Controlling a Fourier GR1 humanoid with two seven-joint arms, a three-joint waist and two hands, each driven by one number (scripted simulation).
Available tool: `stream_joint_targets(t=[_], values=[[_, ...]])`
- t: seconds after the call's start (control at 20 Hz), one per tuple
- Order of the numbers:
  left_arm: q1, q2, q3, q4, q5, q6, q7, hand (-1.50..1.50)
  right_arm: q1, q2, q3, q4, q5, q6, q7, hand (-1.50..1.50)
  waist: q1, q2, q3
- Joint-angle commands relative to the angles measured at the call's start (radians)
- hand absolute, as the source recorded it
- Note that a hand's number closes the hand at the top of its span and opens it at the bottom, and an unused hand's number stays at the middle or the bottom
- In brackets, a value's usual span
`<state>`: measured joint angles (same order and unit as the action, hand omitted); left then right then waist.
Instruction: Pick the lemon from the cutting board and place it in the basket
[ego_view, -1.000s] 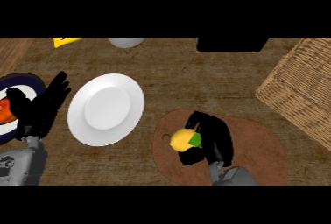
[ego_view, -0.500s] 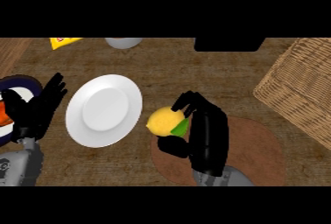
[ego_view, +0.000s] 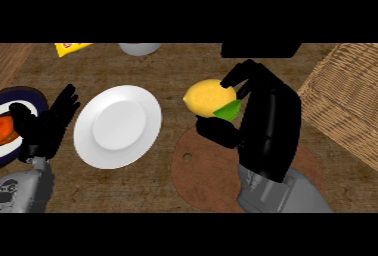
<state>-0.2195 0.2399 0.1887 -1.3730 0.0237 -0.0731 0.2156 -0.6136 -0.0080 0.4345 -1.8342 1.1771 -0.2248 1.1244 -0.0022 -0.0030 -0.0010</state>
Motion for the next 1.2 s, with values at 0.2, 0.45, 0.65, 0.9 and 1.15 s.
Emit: stream_joint_targets(t=[0.2, 0.45, 0.65, 0.9, 1.15], values=[[0.026, 0.030, 0.023, -0.023, 0.030, -0.041, 0.005, 0.00, -0.251, -0.044, -0.300, 0.103, -0.032, 0.161, 0.030, 1.50, 0.010, 0.002, 0.001], [-0.023, 0.003, -0.009, -0.055, 0.008, 0.001, 0.083, 0.00, -0.297, -0.146, -0.412, 0.138, -0.026, 0.238, 0.022, 1.50, 0.003, 0.000, 0.001], [0.023, -0.013, -0.014, -0.046, -0.012, 0.010, 0.016, 0.00, -0.288, -0.217, -0.470, 0.183, 0.004, 0.268, 0.000, 1.50, 0.003, 0.001, 0.001], [-0.021, -0.011, -0.004, -0.043, 0.004, 0.016, 0.071, 0.00, -0.206, -0.274, -0.536, 0.230, -0.011, 0.204, -0.098, 1.50, 0.003, 0.003, 0.001], [0.005, 0.033, 0.038, 0.001, 0.037, -0.052, -0.009, 0.00, -0.111, -0.322, -0.623, 0.233, -0.105, 0.157, -0.213, 1.50, 0.003, 0.003, 0.001]])
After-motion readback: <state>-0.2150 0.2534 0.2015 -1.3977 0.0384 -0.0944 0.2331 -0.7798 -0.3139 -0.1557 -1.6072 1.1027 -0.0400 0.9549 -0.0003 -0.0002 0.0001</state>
